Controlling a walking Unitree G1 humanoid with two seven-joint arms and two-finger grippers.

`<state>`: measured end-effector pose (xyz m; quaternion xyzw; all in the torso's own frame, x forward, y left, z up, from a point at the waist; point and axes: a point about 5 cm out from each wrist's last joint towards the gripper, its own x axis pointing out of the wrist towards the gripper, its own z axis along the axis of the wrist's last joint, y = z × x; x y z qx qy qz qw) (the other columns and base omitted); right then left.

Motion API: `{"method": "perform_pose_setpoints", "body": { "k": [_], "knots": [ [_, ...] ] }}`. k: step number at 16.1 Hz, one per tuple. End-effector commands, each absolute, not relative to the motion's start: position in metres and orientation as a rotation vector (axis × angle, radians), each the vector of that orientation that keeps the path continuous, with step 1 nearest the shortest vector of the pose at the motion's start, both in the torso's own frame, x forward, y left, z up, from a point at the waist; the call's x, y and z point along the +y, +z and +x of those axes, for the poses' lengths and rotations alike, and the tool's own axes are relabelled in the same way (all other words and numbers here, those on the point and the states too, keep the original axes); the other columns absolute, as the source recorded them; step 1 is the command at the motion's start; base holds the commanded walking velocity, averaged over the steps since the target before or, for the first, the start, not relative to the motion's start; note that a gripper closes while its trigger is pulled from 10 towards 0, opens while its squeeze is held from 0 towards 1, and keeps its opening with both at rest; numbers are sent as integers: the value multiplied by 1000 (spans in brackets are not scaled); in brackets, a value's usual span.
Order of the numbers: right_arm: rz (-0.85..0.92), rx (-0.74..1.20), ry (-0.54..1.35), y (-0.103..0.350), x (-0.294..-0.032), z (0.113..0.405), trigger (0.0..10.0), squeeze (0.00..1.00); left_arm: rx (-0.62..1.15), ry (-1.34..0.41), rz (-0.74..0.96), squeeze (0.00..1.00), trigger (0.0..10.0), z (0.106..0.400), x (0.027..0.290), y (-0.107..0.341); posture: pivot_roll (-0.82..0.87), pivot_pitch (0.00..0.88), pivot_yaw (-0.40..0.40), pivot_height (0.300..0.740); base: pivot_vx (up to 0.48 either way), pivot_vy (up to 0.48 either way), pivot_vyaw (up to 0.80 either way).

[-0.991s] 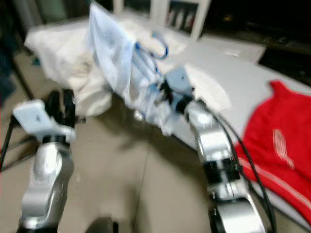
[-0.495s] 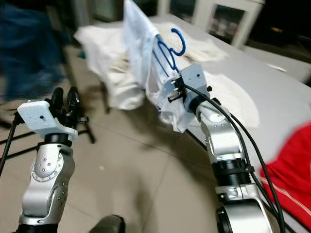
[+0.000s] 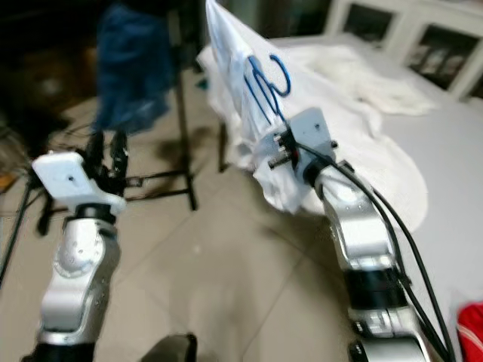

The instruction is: Hang hanger

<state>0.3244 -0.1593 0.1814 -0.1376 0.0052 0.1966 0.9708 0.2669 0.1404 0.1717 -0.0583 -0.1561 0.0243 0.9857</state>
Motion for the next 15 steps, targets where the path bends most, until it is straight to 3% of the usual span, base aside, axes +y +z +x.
{"method": "perform_pose_setpoints", "body": {
  "k": [1, 13, 15],
  "knots": [
    [-269, -42, 436, 194, -151, 322, 10000, 0, -319, 45, -97, 0, 10000, 267, 142, 173, 154, 25, -59, 740, 0, 0, 794],
    [-278, -19, 529, 185, -138, 305, 10000, 0, -313, 38, -83, 0, 10000, 267, 142, 170, 160, 26, -57, 740, 0, 0, 796],
    [-272, 21, 528, 175, -137, 305, 10000, 0, -304, 40, -88, 0, 10000, 267, 142, 167, 163, 26, -59, 740, 0, 0, 0]
  ]
}}
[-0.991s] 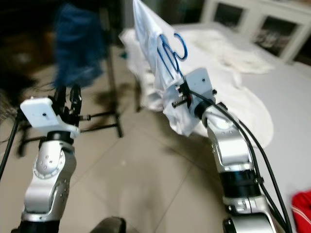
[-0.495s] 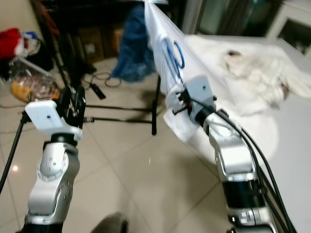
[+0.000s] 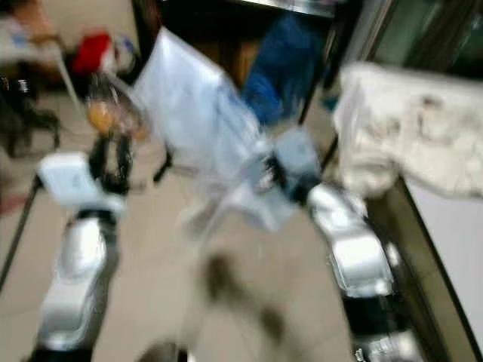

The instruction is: Hang hanger

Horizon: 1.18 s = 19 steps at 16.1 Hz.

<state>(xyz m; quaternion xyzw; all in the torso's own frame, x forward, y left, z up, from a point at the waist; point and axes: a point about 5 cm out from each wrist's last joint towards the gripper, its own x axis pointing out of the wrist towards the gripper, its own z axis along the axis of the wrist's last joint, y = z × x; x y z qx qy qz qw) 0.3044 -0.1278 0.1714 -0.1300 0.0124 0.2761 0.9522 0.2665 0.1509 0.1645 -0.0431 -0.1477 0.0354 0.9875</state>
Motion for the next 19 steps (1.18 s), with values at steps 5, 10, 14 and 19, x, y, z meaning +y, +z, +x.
{"method": "perform_pose_setpoints", "body": {
  "k": [5, 10, 14, 19],
  "knots": [
    [-238, 146, 525, 110, -121, 304, 10000, 0, -88, -26, -49, 0, 10000, 259, 146, 94, 187, 21, -74, 740, 0, 0, 0],
    [-247, 264, 497, 40, -114, 297, 10000, 0, 279, 20, -51, 0, 10000, 234, 169, -4, 237, 13, -116, 740, 0, 0, 0],
    [-340, 390, 426, 5, -134, 288, 10000, 0, 461, 75, -43, 0, 10000, 217, 188, -40, 272, 15, -141, 740, 0, 0, 0],
    [-284, 525, 254, -15, -167, 279, 10000, 0, 600, 22, -63, 0, 10000, 201, 180, -62, 278, 30, -134, 740, 0, 0, 0]
  ]
}}
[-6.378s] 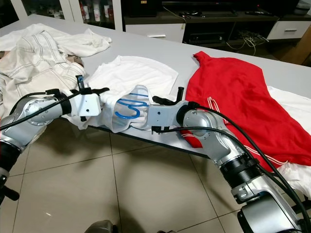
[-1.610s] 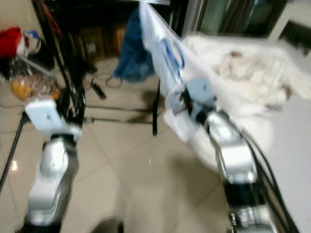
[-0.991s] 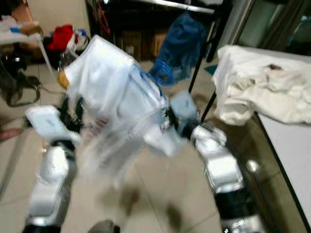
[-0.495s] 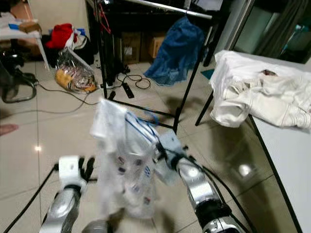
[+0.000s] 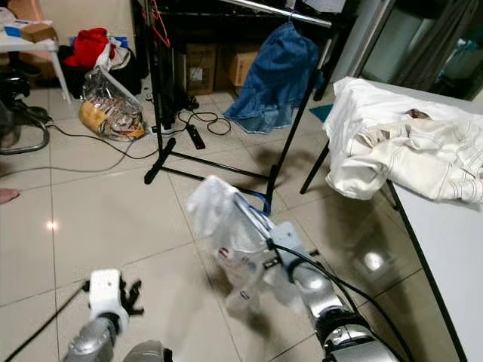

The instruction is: Hang hanger

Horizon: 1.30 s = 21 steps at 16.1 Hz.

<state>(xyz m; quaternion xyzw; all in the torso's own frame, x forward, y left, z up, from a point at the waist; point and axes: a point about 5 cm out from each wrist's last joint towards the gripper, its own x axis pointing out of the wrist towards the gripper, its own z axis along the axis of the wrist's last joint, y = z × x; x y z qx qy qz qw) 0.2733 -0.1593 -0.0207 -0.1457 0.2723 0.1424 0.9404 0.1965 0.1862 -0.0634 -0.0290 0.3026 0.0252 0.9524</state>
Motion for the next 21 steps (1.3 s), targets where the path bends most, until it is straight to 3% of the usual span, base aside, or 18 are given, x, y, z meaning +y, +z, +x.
{"method": "perform_pose_setpoints", "body": {
  "k": [1, 6, 9, 17, 21],
  "knots": [
    [-262, 547, 229, -18, -171, 275, 10000, 0, 610, 16, -65, 0, 10000, 200, 177, -63, 273, 32, -132, 740, 0, 0, 0],
    [-139, 571, 170, -24, -172, 269, 10000, 0, 691, 72, -215, 0, 10000, 187, 186, -73, 201, 17, -119, 740, 0, 0, 0],
    [-203, 694, 211, -42, -176, 250, 10000, 0, 786, 79, -59, 0, 10000, 182, 197, -78, 225, 19, -154, 740, 0, 0, 0],
    [-223, 729, 229, -45, -180, 245, 10000, 0, 852, 73, -122, 0, 10000, 167, 184, -87, 239, 40, -170, 740, 0, 0, 0],
    [-220, 745, 262, -50, -178, 239, 10000, 0, 881, -6, 3, 0, 10000, 159, 184, -91, 218, 56, -148, 740, 0, 0, 0]
  ]
}}
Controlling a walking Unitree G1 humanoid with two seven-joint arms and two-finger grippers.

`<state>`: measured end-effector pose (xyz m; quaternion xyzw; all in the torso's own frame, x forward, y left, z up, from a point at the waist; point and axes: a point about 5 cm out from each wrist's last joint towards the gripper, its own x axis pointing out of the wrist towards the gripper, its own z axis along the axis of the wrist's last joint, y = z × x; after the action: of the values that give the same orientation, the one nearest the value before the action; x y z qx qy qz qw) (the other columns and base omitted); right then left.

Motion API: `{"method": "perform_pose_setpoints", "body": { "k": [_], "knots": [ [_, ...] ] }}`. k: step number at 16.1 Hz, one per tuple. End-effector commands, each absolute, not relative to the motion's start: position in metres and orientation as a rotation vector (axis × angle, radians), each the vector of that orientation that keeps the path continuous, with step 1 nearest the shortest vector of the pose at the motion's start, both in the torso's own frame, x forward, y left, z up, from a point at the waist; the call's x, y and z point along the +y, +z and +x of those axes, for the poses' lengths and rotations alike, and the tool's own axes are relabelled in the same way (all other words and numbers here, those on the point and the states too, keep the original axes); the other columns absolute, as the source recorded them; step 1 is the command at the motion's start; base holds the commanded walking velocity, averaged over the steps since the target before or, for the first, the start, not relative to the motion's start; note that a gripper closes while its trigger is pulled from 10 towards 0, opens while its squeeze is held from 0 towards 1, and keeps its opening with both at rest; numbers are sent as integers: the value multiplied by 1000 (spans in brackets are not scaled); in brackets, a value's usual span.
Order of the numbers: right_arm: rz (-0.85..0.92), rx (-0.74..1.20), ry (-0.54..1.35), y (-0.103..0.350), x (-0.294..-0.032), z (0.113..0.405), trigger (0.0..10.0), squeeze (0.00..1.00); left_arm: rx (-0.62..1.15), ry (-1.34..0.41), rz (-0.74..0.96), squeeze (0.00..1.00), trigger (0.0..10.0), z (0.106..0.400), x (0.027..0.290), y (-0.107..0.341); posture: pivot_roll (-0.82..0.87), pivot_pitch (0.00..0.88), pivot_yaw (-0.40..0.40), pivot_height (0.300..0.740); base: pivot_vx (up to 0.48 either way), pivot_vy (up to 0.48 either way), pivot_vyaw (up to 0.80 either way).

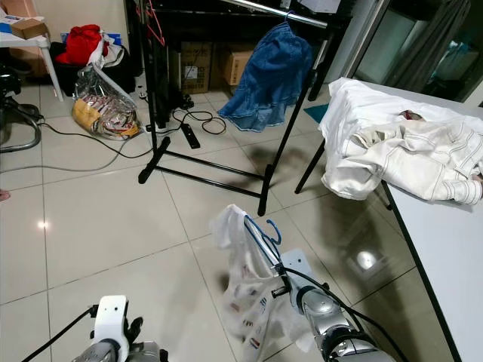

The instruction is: Hang hanger

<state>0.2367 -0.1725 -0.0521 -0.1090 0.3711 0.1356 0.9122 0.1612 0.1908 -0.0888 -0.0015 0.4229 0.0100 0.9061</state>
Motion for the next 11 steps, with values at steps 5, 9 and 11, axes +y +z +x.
{"method": "perform_pose_setpoints", "body": {
  "k": [5, 9, 11],
  "knots": [
    [-148, 771, 231, -55, -185, 230, 10000, 0, 897, -92, 34, 0, 10000, 157, 182, -91, 199, 19, -104, 740, 0, 0, 0],
    [-94, 763, 202, -52, -187, 233, 10000, 0, 869, -118, 50, 0, 10000, 170, 185, -86, 221, 4, -105, 740, 0, 0, 0],
    [-83, 763, 205, -51, -183, 236, 10000, 0, 865, -108, 54, 0, 10000, 171, 188, -85, 248, 4, -116, 740, 0, 0, 0]
  ]
}}
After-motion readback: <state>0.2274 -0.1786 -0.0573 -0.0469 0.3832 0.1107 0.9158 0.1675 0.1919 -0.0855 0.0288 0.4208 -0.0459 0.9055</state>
